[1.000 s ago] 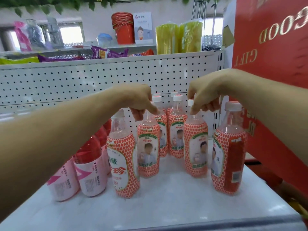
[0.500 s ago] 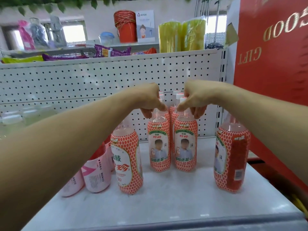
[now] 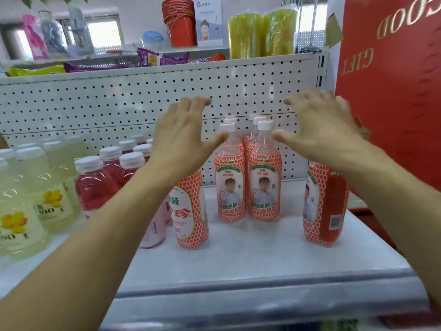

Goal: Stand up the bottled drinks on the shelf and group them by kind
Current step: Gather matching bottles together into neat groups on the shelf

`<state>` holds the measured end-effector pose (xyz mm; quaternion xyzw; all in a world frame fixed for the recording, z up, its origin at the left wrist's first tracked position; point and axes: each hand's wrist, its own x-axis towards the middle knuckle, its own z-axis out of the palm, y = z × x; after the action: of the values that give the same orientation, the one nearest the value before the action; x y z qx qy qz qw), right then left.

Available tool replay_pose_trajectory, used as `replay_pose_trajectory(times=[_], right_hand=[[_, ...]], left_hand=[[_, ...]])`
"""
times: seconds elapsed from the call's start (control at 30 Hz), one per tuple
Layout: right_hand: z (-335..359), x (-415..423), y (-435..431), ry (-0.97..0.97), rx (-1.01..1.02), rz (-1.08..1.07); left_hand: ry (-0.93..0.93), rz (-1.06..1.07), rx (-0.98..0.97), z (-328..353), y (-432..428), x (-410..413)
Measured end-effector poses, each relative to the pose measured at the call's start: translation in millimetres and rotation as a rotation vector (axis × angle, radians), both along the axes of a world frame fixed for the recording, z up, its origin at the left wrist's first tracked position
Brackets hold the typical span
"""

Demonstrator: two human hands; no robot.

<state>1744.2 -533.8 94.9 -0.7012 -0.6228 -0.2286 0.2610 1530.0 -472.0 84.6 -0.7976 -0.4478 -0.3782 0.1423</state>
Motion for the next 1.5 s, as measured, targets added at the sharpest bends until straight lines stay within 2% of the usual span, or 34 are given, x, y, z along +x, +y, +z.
replay_pose_trajectory(times=[0.03, 0.1, 0.2, 0.27, 0.33, 0.43, 0.53, 0.63, 0.73, 0.8, 0.93, 1.03, 1.2, 1.3, 1.37, 1.5], right_hand=[[-9.4, 5.6, -8.7, 0.112, 0.077, 0.049], [-31.5, 15.2, -22.6, 0.424, 0.18, 0.15], [-65.7, 27.5, -29.6, 0.93, 0.161, 0.264], [-85.0, 35.0, -30.8, 1.108, 0.13, 0.287], [-99.8, 39.5, -32.2, 1.184, 0.094, 0.326], [-111.2, 34.5, -34.3, 1.212, 0.053, 0.362], [-114.9, 20.5, -30.3, 1.173, 0.086, 0.366], [-118.8, 8.3, -30.8, 1.159, 0.11, 0.391], [-130.9, 6.7, -34.8, 1.169, 0.018, 0.432], [-140.8, 5.0, -34.9, 1.139, 0.012, 0.382], [-152.5, -5.8, -28.3, 0.933, 0.113, 0.19], [-152.5, -7.6, -27.0, 0.964, 0.103, 0.26], [-151.8, 3.6, -26.5, 1.122, -0.112, 0.479], [-159.2, 0.6, -28.5, 1.008, -0.177, 0.405], [-161.8, -3.8, -28.9, 0.91, -0.149, 0.319], [-160.0, -6.1, -24.8, 0.961, -0.154, 0.393]], left_hand=[[-0.118, -0.027, 0.016, -13.0, -3.0, -8.9], [-0.392, -0.106, -0.078, -37.9, -6.4, -21.4], [-0.715, -0.173, -0.307, -72.6, -11.5, -23.9], [-0.812, -0.178, -0.365, -88.7, -12.7, -19.4], [-0.86, -0.221, -0.389, -95.2, -9.5, -14.4], [-0.873, -0.365, -0.523, -94.2, -3.2, -9.0], [-0.809, -0.58, -0.727, -90.2, 1.5, -2.5], [-0.739, -0.678, -0.796, -90.7, 2.4, 0.5], [-0.733, -0.622, -0.77, -100.3, -5.2, 2.3], [-0.746, -0.526, -0.756, -112.4, -14.0, 7.9], [-0.703, -0.33, -0.682, -140.7, -18.1, 19.6], [-0.696, -0.327, -0.672, -149.7, -16.8, 19.9], [-0.725, -0.399, -0.679, -156.4, -12.8, 16.1], [-0.693, -0.386, -0.699, -160.0, -13.9, 14.6], [-0.685, -0.386, -0.71, -161.0, -13.5, 13.6], [-0.674, -0.399, -0.726, -162.6, -13.2, 13.0]])
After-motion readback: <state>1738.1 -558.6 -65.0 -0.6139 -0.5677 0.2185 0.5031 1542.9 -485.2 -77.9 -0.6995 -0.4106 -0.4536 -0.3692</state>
